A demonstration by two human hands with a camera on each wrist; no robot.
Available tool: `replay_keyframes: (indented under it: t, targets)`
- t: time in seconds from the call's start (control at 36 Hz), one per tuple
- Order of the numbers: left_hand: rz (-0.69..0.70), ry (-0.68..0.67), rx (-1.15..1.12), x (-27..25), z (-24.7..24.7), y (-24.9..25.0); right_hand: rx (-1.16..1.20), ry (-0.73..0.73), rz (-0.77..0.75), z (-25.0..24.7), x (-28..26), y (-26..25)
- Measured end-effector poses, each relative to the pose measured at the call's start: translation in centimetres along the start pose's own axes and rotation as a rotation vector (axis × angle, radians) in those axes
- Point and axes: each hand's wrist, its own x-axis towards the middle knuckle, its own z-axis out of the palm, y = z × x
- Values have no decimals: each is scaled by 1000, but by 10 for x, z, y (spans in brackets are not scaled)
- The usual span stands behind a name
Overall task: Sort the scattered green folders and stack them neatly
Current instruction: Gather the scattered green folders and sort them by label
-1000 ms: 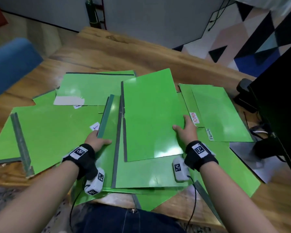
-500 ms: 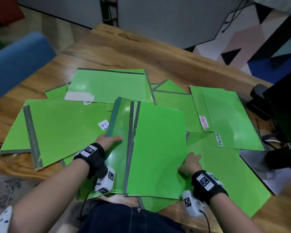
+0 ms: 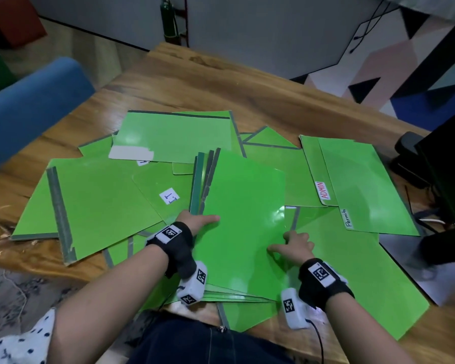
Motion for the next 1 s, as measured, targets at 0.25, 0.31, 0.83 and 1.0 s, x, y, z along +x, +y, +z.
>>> replay_keyframes:
  t: [0.25, 0.31, 0.83, 1.0]
  targets:
    - [106, 198, 56, -1, 4, -5, -122, -91, -163, 3, -4, -5]
    - [163, 227, 40, -2, 1, -8, -60, -116, -189, -3, -1, -5]
    - [122, 532, -232, 31, -127, -25, 17, 92, -320, -40, 71, -146]
    - [103, 554, -267, 56, -143, -34, 19, 134, -319, -9, 97, -205]
